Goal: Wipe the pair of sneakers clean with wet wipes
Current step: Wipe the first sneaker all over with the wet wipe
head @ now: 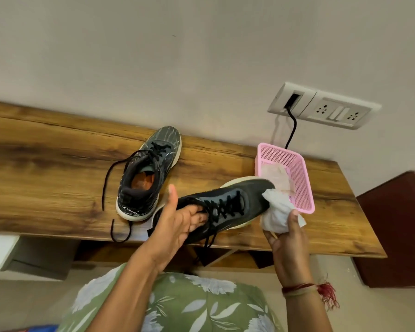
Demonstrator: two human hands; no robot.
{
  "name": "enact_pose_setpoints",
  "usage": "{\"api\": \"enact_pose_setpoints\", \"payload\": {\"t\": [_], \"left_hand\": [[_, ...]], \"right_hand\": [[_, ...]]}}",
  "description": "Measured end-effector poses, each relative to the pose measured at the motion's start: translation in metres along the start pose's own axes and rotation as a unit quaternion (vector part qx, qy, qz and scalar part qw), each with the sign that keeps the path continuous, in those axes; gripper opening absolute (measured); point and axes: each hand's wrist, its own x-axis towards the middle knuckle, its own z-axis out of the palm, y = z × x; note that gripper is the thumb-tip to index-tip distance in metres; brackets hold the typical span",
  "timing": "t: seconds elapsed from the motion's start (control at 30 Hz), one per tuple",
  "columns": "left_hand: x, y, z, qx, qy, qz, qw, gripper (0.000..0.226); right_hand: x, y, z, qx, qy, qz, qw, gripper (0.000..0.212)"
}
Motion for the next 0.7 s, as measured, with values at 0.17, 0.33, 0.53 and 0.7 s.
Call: {"api": "enact_pose_setpoints", "payload": {"t": [0.17,0.33,0.53,0.7], "left_hand": [[0.003,-0.002,-0.004,-0.035,-0.054,0.036,0.997,0.118],[0.000,0.004,0.003,-0.066,-0.054,0.070,0.994,0.101],[0.000,-0.003,-0.006,-0.235,-0.064,0.079,0.967,0.105],[0.001,-0.002,-0.003,-0.218,-0.050,0.075,0.972,0.098]], "right_hand": [[0.001,-0.021,0.004,0.052,-0.026,-0.044,0.997,0.043],[0.007,-0.047,0.005,0.096,-0.065,-0.039,0.993,0.041],[0.041,-0.100,0.013,0.105,-0.109,-0.079,0.985,0.044],[0.061,-0.122,0.056,-0.179,-0.146,-0.198,0.953,0.041]]}}
